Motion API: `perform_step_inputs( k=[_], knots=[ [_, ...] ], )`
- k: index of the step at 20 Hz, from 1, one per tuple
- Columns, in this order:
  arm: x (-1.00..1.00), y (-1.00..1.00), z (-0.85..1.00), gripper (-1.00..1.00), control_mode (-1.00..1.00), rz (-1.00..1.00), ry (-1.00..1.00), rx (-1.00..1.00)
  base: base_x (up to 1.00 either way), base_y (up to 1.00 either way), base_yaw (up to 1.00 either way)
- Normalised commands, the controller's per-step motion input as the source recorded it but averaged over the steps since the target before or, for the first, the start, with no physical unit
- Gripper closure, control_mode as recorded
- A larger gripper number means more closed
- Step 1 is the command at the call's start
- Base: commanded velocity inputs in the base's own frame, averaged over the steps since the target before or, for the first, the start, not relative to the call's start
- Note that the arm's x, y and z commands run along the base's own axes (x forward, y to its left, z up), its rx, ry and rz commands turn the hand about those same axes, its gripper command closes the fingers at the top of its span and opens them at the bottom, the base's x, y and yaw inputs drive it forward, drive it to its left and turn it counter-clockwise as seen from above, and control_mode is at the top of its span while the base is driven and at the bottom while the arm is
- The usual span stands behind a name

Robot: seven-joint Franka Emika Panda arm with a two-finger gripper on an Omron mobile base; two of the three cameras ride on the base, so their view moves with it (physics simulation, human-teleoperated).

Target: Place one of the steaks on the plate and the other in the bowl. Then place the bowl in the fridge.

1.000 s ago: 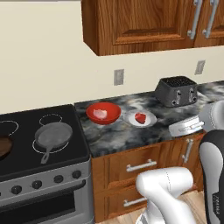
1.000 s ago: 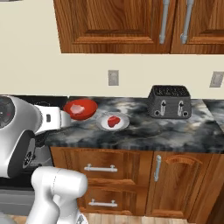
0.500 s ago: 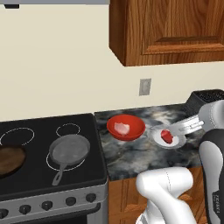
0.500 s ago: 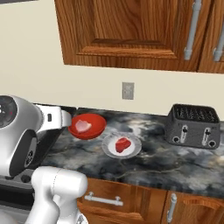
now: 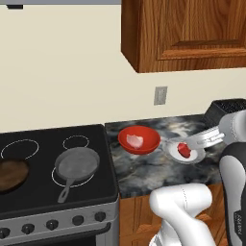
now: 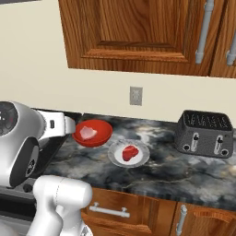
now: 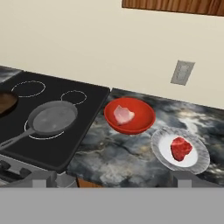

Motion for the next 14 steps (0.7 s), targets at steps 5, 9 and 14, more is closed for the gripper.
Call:
perform_step_inputs(
  k=[5,9,14],
  knots=[
    [0.12,0.0,-0.05,-1.0,-1.0,0.01,0.0,0.0,0.08,0.0,0.0],
    [0.22,0.0,-0.14,-1.0,-1.0,0.06,0.0,0.0,0.0,0.0,0.0],
    [0.2,0.0,-0.12,-1.0,-1.0,0.01,0.0,0.0,0.0,0.0,0.0]
  ],
)
